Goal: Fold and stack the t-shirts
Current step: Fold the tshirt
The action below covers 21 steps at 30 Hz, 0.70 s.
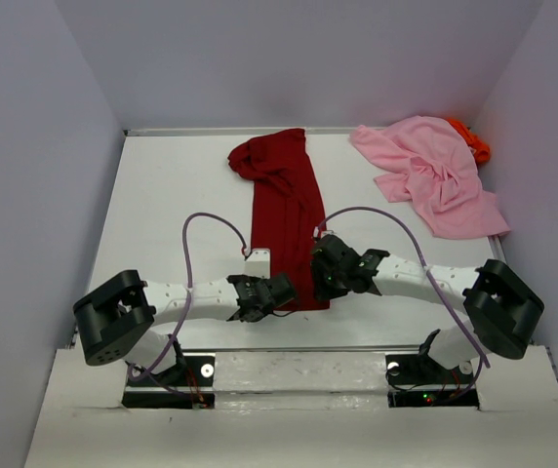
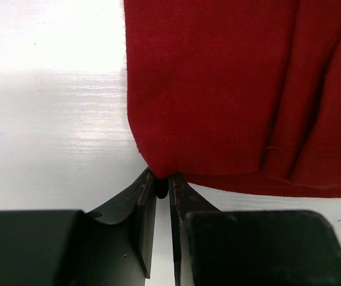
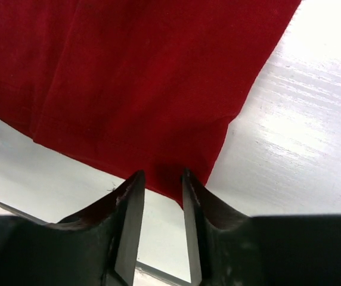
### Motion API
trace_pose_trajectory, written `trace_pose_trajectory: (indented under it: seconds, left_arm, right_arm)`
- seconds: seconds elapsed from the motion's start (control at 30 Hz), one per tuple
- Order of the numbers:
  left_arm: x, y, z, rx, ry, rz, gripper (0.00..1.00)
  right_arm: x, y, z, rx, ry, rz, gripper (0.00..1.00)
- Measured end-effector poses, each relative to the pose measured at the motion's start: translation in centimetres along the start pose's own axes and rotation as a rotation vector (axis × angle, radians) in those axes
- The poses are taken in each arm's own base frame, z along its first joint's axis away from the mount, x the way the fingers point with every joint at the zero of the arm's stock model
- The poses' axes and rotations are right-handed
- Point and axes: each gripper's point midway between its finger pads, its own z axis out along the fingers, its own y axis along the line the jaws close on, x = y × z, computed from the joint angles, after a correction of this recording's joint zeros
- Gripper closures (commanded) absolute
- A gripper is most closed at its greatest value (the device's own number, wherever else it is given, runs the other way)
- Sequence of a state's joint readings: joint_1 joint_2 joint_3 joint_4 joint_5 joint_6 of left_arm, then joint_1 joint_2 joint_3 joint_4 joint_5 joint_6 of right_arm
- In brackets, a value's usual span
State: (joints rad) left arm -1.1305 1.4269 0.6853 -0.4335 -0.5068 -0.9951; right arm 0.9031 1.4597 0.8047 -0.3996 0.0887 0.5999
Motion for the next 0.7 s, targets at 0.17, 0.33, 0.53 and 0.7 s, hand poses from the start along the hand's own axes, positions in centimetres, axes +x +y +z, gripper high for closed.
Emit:
trace_pose_trajectory:
  seconds: [0.17,0.33,0.53,0.7]
  left_arm:
    - [0.0,0.0,0.0,-0.007,0.002,0.008,0.76]
    - [-0.1,0.0,0.0,-0.009,0.003,0.012,0.76]
    - [-0.1,0.1,0.0,-0.012,0.004,0.015,0.76]
    - [0.0,0.3,-0.1,-0.02,0.007,0.02,0.76]
  right_arm:
    - [0.1,-0.1,-0.1,0.002,0.002,0.006,0.51]
    - [1.3,-0.9,0.1,0.016,0.021,0.013,0.51]
    - [2.5,-1.6,0.3,0.023,0.035,0.034,0.5]
    - [2.8,-1.8,0.1,0.02,0.031,0.045,0.56]
